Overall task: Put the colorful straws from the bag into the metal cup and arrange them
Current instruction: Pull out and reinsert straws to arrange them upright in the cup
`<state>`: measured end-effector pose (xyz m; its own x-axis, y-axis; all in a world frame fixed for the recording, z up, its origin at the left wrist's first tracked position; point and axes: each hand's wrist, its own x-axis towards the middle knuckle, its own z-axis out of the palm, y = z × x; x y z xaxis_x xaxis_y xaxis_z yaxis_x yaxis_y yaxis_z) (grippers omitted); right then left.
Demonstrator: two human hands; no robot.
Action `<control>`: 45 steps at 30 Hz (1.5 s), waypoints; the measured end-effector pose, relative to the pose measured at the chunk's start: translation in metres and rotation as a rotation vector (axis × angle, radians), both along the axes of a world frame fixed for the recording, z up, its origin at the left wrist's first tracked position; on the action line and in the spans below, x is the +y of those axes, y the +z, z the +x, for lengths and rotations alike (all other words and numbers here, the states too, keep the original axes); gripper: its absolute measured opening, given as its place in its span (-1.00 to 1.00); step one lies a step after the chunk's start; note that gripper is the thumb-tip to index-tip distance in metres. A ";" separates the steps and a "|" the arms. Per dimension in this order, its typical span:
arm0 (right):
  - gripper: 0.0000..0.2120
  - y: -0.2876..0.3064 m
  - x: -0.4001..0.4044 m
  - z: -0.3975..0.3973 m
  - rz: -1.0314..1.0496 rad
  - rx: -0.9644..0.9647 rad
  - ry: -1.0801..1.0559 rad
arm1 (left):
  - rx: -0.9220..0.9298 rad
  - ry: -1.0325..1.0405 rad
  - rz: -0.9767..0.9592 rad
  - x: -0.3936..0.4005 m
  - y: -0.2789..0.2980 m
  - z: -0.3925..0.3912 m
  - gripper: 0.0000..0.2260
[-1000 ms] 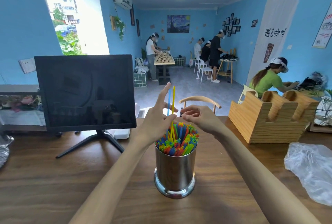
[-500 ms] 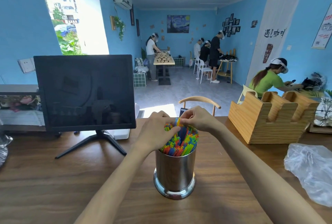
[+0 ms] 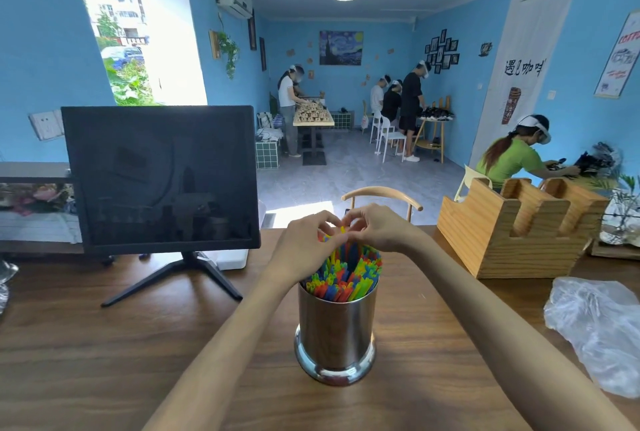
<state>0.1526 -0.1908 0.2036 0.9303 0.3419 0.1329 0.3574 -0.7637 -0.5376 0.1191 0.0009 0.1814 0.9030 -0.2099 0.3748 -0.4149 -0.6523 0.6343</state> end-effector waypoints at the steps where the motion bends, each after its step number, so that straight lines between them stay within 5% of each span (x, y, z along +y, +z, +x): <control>1: -0.82 -0.002 0.000 0.000 -0.016 0.017 0.003 | -0.006 0.005 -0.005 0.001 -0.002 0.001 -0.80; 5: -0.95 -0.003 0.001 -0.001 0.044 -0.018 -0.008 | 0.015 0.004 -0.111 0.006 -0.002 0.004 -0.75; 11: -0.88 0.007 -0.001 -0.005 0.174 -0.108 -0.029 | 0.130 -0.105 -0.171 0.009 0.001 0.003 -0.69; 17: -0.87 0.041 0.003 -0.021 0.295 -0.245 -0.040 | 0.159 -0.113 -0.287 0.001 0.009 -0.004 -0.40; 25: -0.85 0.082 0.022 -0.052 0.411 -0.502 -0.034 | 0.111 -0.178 -0.186 -0.011 0.014 -0.003 -0.85; 33: -0.83 0.088 0.018 -0.059 0.712 -0.746 -0.128 | 0.155 -0.212 -0.309 -0.007 0.012 -0.006 -0.85; 36: -0.85 0.086 0.014 -0.061 0.836 -0.778 -0.141 | 0.111 -0.197 -0.496 -0.003 0.013 -0.006 -0.86; 39: -0.86 0.077 0.008 -0.062 1.002 -0.715 -0.126 | 0.166 -0.213 -0.925 0.012 0.017 -0.005 -0.84; 42: -0.89 0.060 -0.002 -0.064 1.135 -0.498 -0.083 | 0.259 -0.243 -1.263 0.030 0.027 -0.005 -0.87; 45: -0.90 0.034 -0.005 -0.064 1.052 -0.257 -0.032 | 0.253 -0.276 -1.444 0.039 0.038 -0.005 -0.87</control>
